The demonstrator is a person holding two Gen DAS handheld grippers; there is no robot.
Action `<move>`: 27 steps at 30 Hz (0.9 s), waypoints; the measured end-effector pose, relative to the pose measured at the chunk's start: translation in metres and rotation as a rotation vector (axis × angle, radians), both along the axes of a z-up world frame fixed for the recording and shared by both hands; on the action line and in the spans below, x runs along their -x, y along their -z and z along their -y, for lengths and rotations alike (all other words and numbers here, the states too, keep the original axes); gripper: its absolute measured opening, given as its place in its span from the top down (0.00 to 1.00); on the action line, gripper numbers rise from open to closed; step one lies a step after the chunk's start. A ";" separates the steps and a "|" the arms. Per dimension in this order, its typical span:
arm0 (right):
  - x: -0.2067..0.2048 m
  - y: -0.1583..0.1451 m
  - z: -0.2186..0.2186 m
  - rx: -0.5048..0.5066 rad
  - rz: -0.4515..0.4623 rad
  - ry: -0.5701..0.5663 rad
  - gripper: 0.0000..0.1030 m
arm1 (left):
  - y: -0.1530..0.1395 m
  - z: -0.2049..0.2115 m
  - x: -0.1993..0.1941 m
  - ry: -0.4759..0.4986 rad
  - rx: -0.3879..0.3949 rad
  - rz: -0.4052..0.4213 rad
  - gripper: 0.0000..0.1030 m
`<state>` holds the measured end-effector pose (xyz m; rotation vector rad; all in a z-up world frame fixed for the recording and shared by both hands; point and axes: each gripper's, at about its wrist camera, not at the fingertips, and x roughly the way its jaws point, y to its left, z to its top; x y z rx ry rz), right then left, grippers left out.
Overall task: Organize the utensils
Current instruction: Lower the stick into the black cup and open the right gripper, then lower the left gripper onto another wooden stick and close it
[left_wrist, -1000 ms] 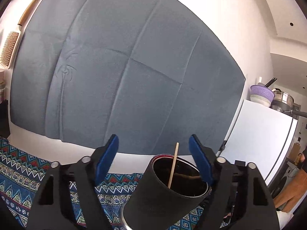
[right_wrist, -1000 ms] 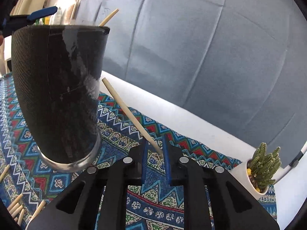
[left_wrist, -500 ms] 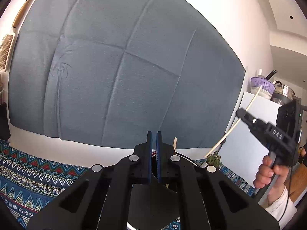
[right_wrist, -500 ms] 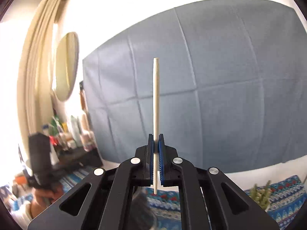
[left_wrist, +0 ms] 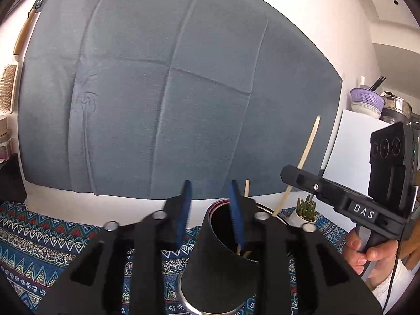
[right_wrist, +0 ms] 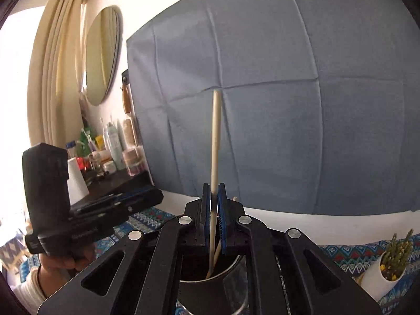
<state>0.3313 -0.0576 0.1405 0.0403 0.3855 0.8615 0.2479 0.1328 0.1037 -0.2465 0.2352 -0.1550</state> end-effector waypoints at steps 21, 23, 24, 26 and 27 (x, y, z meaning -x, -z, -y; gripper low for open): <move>0.073 -0.008 0.082 0.217 0.005 0.110 0.09 | -0.013 0.027 0.043 -0.134 -0.179 -0.288 0.06; 0.083 0.000 0.081 0.261 -0.014 0.106 0.08 | -0.008 0.032 0.050 -0.147 -0.214 -0.324 0.06; 0.087 0.005 0.081 0.278 -0.029 0.108 0.08 | -0.006 0.035 0.055 -0.151 -0.230 -0.338 0.06; 0.092 0.019 0.082 0.309 -0.095 0.100 0.08 | 0.001 0.039 0.061 -0.143 -0.243 -0.368 0.06; 0.092 0.027 0.082 0.332 -0.148 0.094 0.08 | 0.005 0.041 0.064 -0.139 -0.246 -0.387 0.06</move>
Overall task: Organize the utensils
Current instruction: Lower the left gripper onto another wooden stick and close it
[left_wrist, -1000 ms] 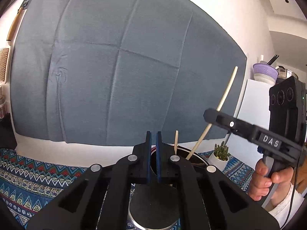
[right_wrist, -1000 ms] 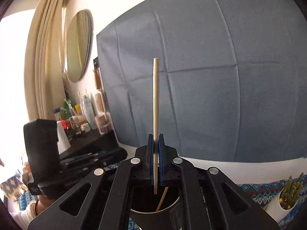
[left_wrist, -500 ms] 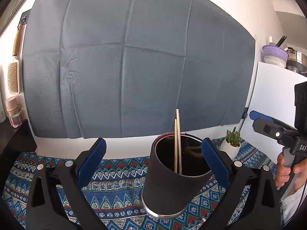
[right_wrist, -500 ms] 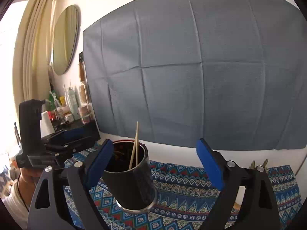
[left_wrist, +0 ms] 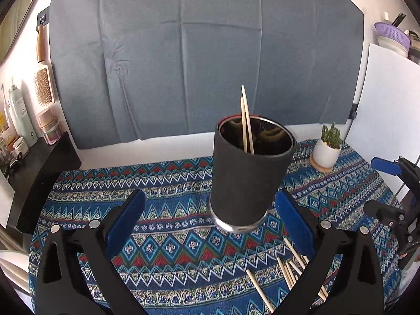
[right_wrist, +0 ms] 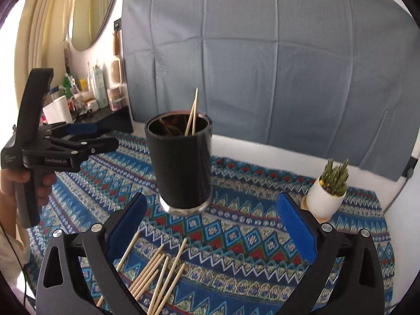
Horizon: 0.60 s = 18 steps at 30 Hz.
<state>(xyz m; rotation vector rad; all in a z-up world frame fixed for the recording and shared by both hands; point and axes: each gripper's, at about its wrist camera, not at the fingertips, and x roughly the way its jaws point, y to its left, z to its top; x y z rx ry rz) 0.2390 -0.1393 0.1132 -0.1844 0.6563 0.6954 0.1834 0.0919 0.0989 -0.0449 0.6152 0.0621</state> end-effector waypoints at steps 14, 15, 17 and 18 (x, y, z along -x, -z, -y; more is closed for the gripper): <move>0.031 0.086 0.004 0.234 -0.293 -0.023 0.08 | 0.072 0.032 0.032 -0.003 0.002 -0.215 0.06; 0.032 0.090 0.003 0.240 -0.303 -0.025 0.08 | 0.078 0.034 0.032 0.001 0.006 -0.235 0.06; 0.034 0.098 0.001 0.251 -0.320 -0.023 0.08 | 0.088 0.037 0.033 0.004 0.002 -0.264 0.06; 0.035 0.102 0.001 0.259 -0.325 -0.014 0.08 | 0.092 0.038 0.034 0.000 -0.009 -0.276 0.06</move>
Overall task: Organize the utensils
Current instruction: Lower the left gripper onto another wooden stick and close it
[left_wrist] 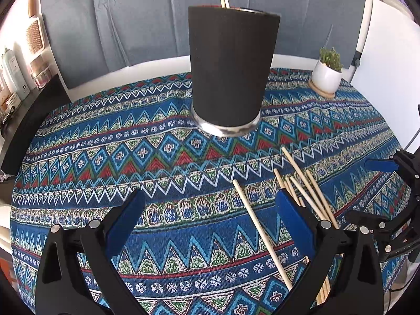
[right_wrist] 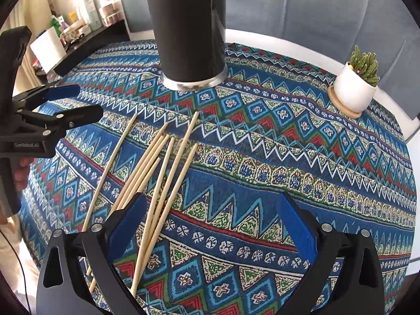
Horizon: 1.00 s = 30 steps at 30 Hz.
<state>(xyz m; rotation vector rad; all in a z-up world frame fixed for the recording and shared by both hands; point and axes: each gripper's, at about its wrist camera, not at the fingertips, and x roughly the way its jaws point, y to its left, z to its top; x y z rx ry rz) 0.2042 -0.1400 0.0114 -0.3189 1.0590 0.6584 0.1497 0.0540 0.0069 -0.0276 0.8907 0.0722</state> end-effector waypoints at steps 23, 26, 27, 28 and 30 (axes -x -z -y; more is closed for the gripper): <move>-0.005 0.029 0.004 0.023 -0.012 0.043 0.06 | 0.042 0.004 0.002 -0.021 0.008 -0.082 0.05; -0.005 0.029 0.005 0.020 -0.010 0.038 0.06 | 0.040 0.004 0.010 -0.031 0.012 -0.112 0.05; -0.004 0.029 0.006 0.018 -0.008 0.038 0.07 | 0.040 0.004 0.014 -0.026 0.014 -0.117 0.05; -0.002 0.029 0.006 0.018 -0.002 0.035 0.08 | 0.040 0.005 0.019 -0.010 0.013 -0.121 0.05; 0.003 0.027 0.007 0.023 -0.003 0.010 0.17 | 0.039 0.006 0.032 0.033 0.005 -0.103 0.11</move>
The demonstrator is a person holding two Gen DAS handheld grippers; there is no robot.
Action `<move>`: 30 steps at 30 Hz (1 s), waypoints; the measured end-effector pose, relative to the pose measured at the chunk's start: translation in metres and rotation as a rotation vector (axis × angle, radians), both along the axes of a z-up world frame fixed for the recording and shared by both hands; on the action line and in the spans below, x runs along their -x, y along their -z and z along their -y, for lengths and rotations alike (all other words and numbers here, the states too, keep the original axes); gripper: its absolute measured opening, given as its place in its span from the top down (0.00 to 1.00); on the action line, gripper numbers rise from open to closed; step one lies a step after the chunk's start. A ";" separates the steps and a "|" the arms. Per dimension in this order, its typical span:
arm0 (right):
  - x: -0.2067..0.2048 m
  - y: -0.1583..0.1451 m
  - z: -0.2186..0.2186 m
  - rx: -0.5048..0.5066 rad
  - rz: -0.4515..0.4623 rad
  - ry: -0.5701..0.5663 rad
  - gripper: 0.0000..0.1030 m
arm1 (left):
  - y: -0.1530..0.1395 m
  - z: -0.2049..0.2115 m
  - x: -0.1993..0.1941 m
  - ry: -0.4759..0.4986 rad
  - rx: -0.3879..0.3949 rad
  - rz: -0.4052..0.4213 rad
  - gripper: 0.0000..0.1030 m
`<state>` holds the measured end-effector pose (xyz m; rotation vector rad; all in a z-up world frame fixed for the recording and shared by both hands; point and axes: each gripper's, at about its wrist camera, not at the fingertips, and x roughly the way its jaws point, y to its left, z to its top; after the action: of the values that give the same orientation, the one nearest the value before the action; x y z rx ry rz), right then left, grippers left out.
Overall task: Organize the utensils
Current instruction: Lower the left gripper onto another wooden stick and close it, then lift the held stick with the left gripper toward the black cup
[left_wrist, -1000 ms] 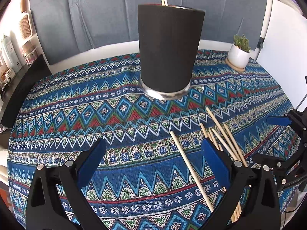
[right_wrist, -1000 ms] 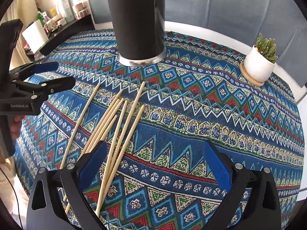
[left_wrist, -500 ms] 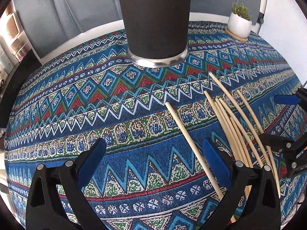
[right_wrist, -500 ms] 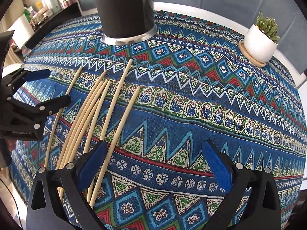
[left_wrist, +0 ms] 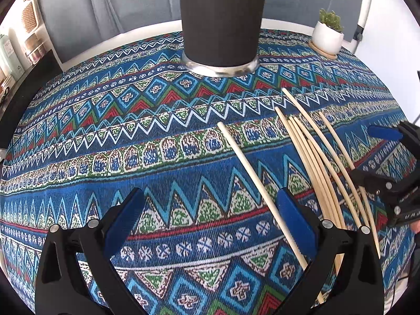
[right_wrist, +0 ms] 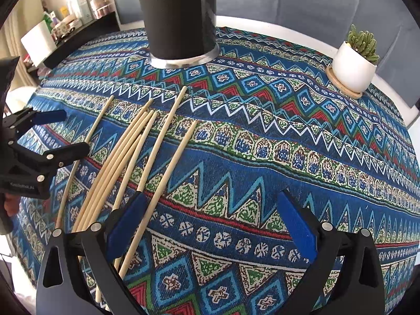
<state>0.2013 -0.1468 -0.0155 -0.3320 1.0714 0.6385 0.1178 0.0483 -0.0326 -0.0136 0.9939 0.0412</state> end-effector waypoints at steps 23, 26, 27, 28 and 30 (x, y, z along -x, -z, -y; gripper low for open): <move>-0.016 -0.064 0.102 -0.303 -0.038 0.094 0.95 | -0.037 -0.096 0.036 -0.053 0.182 -0.017 0.95; -0.023 -0.082 0.098 -0.334 -0.012 0.076 0.95 | -0.051 -0.100 0.035 -0.067 0.181 0.014 0.95; -0.024 -0.088 0.096 -0.338 0.000 0.065 0.95 | -0.054 -0.102 0.035 -0.078 0.197 0.016 0.95; -0.025 -0.094 0.094 -0.344 0.016 0.055 0.95 | -0.057 -0.103 0.035 -0.084 0.215 0.016 0.95; -0.026 -0.105 0.091 -0.370 0.056 0.044 0.95 | -0.066 -0.106 0.035 -0.092 0.211 0.036 0.95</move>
<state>0.2276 -0.2376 0.0896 -0.0059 0.8831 0.7679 0.0830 0.1544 0.0331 -0.2531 0.9579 0.0202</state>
